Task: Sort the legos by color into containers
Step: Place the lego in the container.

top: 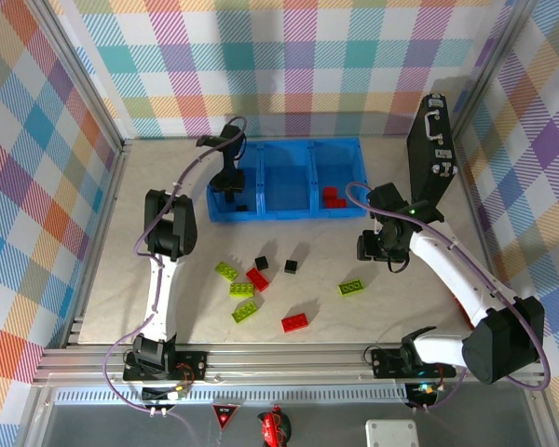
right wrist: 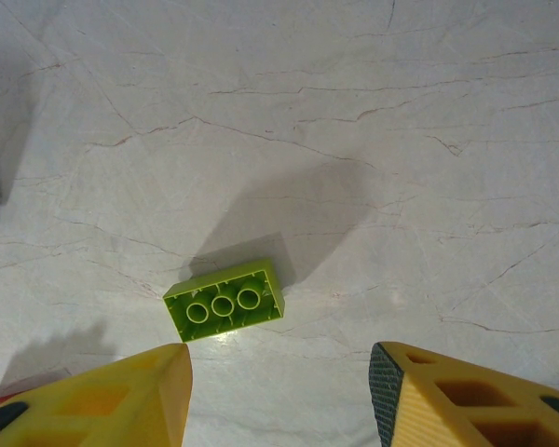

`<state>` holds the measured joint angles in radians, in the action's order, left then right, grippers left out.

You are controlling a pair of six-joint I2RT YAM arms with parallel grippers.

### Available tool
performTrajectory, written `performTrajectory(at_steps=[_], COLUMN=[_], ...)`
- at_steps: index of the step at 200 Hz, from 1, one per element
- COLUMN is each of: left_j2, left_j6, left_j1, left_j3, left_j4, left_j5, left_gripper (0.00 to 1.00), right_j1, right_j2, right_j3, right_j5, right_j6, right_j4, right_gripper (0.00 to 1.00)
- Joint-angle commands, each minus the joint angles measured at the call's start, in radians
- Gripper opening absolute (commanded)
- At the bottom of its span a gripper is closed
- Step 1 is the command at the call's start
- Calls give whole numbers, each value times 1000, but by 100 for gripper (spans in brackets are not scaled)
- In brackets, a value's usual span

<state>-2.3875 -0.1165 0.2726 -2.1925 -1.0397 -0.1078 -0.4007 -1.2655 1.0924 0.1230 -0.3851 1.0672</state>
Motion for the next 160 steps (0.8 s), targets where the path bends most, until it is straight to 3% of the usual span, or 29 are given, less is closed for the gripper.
performTrajectory(at_steps=[1, 160], left_j2=[117, 627], left_j6=[-18, 36], left_j1=[-7, -49], left_j3=[35, 531], left_j4=[-24, 17], left_j5=[59, 160], left_gripper=[37, 38], right_j1=[-9, -31], right_j2=[19, -44], right_j3=[28, -56], right_j5=[-3, -52], right_j6=[-13, -11], right_j4=[16, -7], right_gripper=[55, 55])
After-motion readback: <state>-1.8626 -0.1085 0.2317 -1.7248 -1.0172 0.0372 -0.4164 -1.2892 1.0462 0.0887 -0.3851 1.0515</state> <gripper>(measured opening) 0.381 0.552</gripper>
